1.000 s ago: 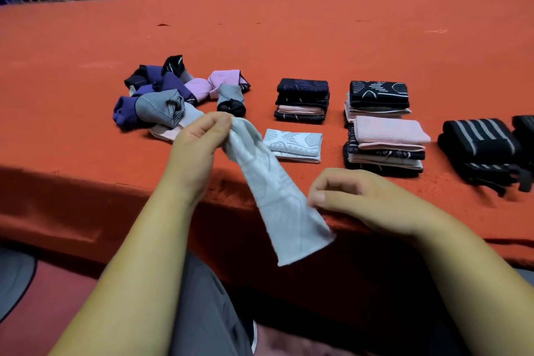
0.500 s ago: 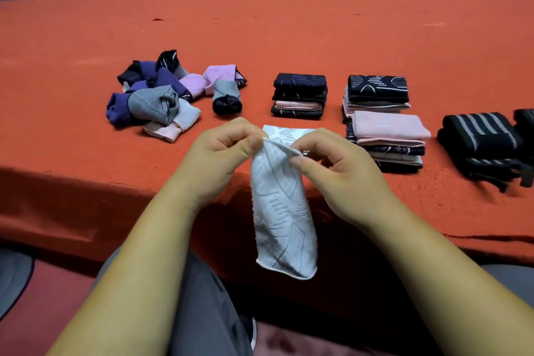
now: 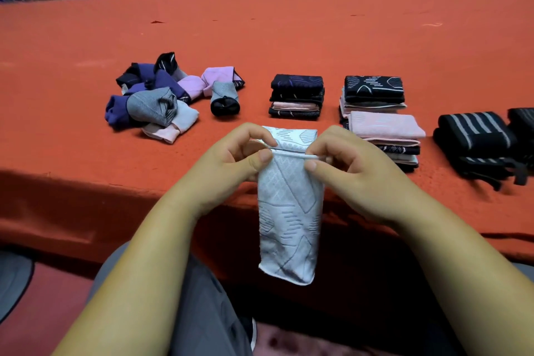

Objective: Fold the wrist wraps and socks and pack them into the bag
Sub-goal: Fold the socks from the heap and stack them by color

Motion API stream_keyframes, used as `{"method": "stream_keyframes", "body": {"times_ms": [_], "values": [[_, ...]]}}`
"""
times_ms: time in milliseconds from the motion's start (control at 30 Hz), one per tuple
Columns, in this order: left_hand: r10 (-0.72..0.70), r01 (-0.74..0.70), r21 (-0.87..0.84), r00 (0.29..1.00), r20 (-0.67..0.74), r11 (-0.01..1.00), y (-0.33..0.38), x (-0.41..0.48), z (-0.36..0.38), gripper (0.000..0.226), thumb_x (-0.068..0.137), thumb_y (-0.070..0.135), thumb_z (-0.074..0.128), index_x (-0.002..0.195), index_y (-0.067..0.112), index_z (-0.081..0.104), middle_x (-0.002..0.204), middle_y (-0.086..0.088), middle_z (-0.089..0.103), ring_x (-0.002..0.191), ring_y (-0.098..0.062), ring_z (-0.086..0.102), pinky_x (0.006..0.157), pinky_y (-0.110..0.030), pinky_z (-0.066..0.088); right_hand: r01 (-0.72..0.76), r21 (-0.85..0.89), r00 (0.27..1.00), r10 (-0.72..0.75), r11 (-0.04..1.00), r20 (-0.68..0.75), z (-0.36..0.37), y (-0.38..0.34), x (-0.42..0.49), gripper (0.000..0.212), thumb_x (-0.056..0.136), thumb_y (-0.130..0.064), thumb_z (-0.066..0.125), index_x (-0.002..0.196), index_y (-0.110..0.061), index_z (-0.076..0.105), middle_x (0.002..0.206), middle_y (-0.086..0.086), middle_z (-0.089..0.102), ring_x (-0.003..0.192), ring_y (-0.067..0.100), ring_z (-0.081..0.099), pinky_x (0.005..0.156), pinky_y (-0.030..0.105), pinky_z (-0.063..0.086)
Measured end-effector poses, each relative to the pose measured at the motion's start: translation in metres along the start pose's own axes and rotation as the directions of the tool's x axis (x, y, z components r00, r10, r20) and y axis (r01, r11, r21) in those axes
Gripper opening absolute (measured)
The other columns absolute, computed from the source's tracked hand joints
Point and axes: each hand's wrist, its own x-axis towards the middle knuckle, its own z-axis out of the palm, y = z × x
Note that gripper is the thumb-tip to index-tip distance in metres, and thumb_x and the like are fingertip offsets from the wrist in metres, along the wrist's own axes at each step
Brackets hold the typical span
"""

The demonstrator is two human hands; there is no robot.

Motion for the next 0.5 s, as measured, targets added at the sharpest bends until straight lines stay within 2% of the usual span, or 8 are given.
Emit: {"method": "stream_keyframes", "body": {"times_ms": [67,133,233,300,367,433,467,500], "values": [[-0.063,0.062,-0.066,0.998,-0.008,0.996,-0.002,0.002,0.000,0.037,0.094,0.011,0.073,0.128,0.010,0.059,0.106,-0.013,0.064,0.096,-0.021,0.061,0.082,-0.030,0.053,-0.029,-0.029,0.998,0.027,0.999,-0.055,0.002,0.005,-0.001,0.005,0.097,-0.022,0.069,0.096,-0.026,0.068,0.098,-0.005,0.057,0.091,0.014,0.059,0.082,0.029,0.045],[-0.100,0.099,-0.092,0.995,-0.009,0.991,-0.004,0.002,0.001,0.046,0.090,-0.002,0.074,0.133,0.005,0.059,0.109,-0.018,0.069,0.098,-0.024,0.066,0.088,-0.035,0.056,-0.071,0.021,0.991,0.073,0.997,-0.114,0.004,0.010,-0.001,0.019,0.096,-0.012,0.070,0.103,-0.029,0.069,0.106,-0.005,0.062,0.096,0.016,0.065,0.087,0.034,0.050],[-0.094,0.088,-0.101,0.994,-0.057,0.991,-0.004,0.002,0.005,0.040,0.093,-0.015,0.065,0.130,0.000,0.062,0.114,-0.025,0.074,0.103,-0.028,0.072,0.091,-0.038,0.060,-0.168,0.359,0.958,0.237,0.918,-0.159,0.009,0.006,0.000,0.039,0.094,-0.008,0.077,0.120,-0.035,0.067,0.117,-0.006,0.067,0.090,0.010,0.065,0.084,0.033,0.055],[-0.080,0.065,-0.141,0.992,-0.099,0.988,-0.003,0.003,0.008,0.039,0.093,-0.017,0.062,0.127,0.001,0.065,0.114,-0.021,0.076,0.103,-0.027,0.073,0.088,-0.035,0.061,-0.271,0.463,0.921,0.367,0.844,-0.131,0.014,0.006,0.000,0.044,0.094,-0.019,0.081,0.131,-0.033,0.064,0.122,-0.007,0.071,0.094,0.006,0.069,0.085,0.030,0.057],[-0.090,0.065,-0.181,0.987,-0.133,0.981,-0.002,0.004,0.009,0.038,0.093,-0.017,0.060,0.125,0.001,0.067,0.113,-0.017,0.078,0.101,-0.024,0.074,0.085,-0.030,0.061,-0.377,0.436,0.897,0.439,0.817,-0.046,0.020,0.008,-0.002,0.034,0.094,-0.031,0.080,0.127,-0.028,0.069,0.113,-0.010,0.078,0.092,0.004,0.073,0.080,0.027,0.056],[-0.105,0.076,-0.182,0.982,-0.156,0.980,-0.002,0.004,0.009,0.033,0.095,-0.014,0.060,0.122,0.003,0.069,0.112,-0.015,0.079,0.101,-0.022,0.075,0.083,-0.028,0.061,-0.376,0.428,0.904,0.427,0.822,-0.025,0.023,0.006,-0.005,0.012,0.099,-0.029,0.074,0.106,-0.022,0.080,0.088,-0.014,0.079,0.076,0.001,0.070,0.072,0.026,0.052],[-0.111,0.082,-0.178,0.980,-0.163,0.981,-0.003,0.005,0.010,0.029,0.096,-0.010,0.061,0.121,0.004,0.069,0.113,-0.015,0.079,0.101,-0.022,0.075,0.083,-0.028,0.061,-0.358,0.428,0.907,0.419,0.830,-0.053,0.023,0.005,-0.006,0.011,0.100,-0.027,0.073,0.101,-0.020,0.082,0.086,-0.014,0.079,0.076,0.002,0.071,0.072,0.028,0.054],[-0.116,0.086,-0.172,0.978,-0.172,0.981,-0.003,0.005,0.011,0.025,0.098,-0.005,0.064,0.120,0.005,0.070,0.112,-0.015,0.079,0.100,-0.021,0.075,0.082,-0.027,0.061,-0.337,0.418,0.910,0.406,0.843,-0.084,0.023,0.005,-0.006,0.010,0.100,-0.024,0.074,0.101,-0.020,0.083,0.091,-0.011,0.081,0.085,0.006,0.076,0.077,0.032,0.058]]}}
